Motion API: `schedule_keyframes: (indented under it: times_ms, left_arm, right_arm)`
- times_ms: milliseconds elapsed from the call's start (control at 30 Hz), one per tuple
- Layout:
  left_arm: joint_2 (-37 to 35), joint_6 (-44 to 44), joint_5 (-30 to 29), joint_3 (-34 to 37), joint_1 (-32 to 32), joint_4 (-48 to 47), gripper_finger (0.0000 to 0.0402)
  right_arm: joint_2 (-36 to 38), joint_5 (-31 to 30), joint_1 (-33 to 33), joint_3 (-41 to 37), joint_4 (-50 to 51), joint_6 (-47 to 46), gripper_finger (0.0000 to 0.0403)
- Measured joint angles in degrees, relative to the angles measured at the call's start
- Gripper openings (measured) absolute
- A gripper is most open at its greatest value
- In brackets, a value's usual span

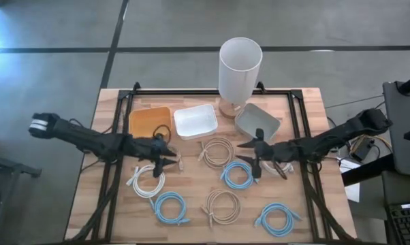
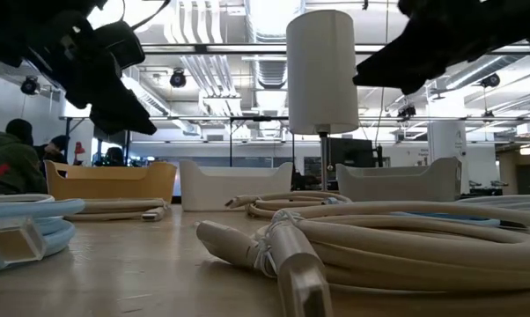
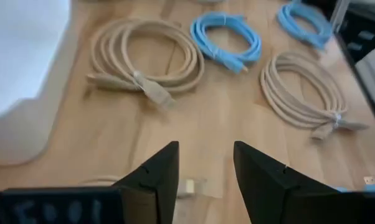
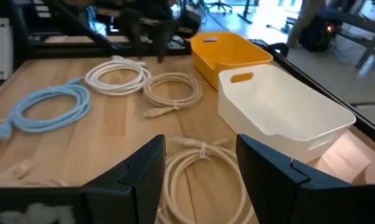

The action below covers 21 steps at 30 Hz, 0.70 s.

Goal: Pick & Place USB Port
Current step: Put the left brown USB cable into the gray bin

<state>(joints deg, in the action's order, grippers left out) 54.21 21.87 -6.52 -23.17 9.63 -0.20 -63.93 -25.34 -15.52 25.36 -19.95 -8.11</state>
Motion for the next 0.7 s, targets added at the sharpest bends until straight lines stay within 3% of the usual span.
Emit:
schedule_keyframes:
  times_ms: [133,267,700]
  left_arm:
    - [5.2,5.0,-3.9,-4.3,1.7,-9.1,0.0149]
    - [10.4,5.9,-5.5,-7.7,1.6,-16.6,0.0149]
    - [25.1,5.2,-2.8,-11.3,1.6,-19.5,0.0149]
  right_arm:
    - [-2.3,4.4,2.0,1.5,0.3,-1.7,0.0194]
    - [-3.8,4.9,3.4,1.6,0.5,-2.7,0.0194]
    - [-7.9,4.8,4.5,1.2,1.3,-4.0,0.0194]
